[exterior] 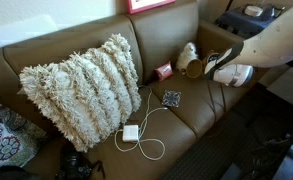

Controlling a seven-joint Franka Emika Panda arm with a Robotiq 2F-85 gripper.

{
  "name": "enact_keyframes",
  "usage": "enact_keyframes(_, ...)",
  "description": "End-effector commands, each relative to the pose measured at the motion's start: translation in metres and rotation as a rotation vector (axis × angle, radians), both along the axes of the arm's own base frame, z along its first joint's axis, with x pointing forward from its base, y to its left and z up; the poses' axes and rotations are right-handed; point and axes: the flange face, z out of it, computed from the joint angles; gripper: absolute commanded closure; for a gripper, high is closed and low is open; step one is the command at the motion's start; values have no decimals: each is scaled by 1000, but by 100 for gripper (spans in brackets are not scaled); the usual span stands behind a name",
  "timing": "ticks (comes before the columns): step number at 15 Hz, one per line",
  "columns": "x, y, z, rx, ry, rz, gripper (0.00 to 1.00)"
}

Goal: Move the open basket bag t the side of the couch

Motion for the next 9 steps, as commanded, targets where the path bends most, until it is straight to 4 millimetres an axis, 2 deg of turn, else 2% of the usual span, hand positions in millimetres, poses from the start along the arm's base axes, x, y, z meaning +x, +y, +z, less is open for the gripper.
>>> enact_keyframes(1,-2,3,-8,70,55,-34,96)
enact_keyframes(5,1,6,-12,128,75,-78,96)
enact_keyframes(9,6,6,-6,104,37,-89,96)
